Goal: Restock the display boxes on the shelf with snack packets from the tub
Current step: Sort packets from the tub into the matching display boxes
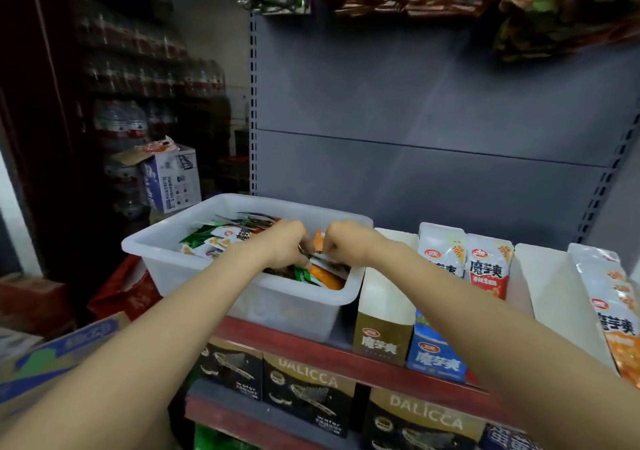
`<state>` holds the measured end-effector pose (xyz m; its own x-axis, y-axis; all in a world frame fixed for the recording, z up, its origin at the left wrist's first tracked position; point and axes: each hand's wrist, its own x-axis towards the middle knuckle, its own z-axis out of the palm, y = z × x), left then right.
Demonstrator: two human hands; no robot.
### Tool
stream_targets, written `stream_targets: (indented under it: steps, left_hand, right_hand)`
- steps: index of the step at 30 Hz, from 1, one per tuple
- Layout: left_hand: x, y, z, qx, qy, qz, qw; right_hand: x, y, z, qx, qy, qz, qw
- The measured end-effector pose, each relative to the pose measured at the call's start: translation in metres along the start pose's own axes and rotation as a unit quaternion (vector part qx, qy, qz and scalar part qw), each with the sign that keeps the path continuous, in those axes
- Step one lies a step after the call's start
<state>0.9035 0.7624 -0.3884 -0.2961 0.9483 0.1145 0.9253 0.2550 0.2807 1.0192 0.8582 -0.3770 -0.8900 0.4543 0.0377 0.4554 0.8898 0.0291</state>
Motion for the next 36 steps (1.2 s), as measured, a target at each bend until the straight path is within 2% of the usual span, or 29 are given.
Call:
stream_targets:
  steps: [3, 5, 8, 13, 15, 16, 22, 26, 33, 36]
  left_hand:
    - [-0.008, 0.000, 0.000, -0.065, 0.070, 0.003, 0.995]
    - [-0.014, 0.006, -0.003, -0.129, 0.133, 0.004, 0.983]
    - [-0.021, 0.021, -0.009, -0.200, 0.165, 0.023, 0.966]
    - [-0.031, 0.064, -0.010, -0.269, 0.167, 0.070, 0.946]
    - [-0.036, 0.090, -0.007, -0.289, 0.163, 0.084, 0.940]
    - [-0.037, 0.106, -0.004, -0.294, 0.157, 0.093, 0.938]
    - [-0.035, 0.203, 0.024, -0.277, 0.135, 0.132, 0.942]
    - [-0.024, 0.251, 0.047, -0.283, 0.089, 0.142, 0.945]
    - [0.003, 0.296, 0.083, -0.280, 0.049, 0.113, 0.952]
    - [0.012, 0.309, 0.094, -0.276, 0.033, 0.110, 0.954]
  right_hand:
    - [-0.008, 0.007, 0.000, -0.004, 0.119, 0.000, 0.993]
    - [-0.020, 0.014, -0.006, 0.093, 0.226, -0.016, 0.970]
    - [-0.048, 0.024, -0.023, 0.279, 0.331, -0.035, 0.901]
    - [-0.108, 0.044, -0.043, 0.554, 0.344, 0.002, 0.758]
    - [-0.131, 0.056, -0.043, 0.615, 0.326, 0.012, 0.717]
    - [-0.143, 0.064, -0.041, 0.629, 0.319, 0.021, 0.709]
    - [-0.211, 0.121, -0.035, 0.590, 0.377, 0.096, 0.708]
    - [-0.253, 0.160, -0.038, 0.546, 0.402, 0.136, 0.722]
    - [-0.293, 0.226, -0.030, 0.414, 0.415, 0.223, 0.778]
    - [-0.295, 0.242, -0.020, 0.406, 0.420, 0.255, 0.771]
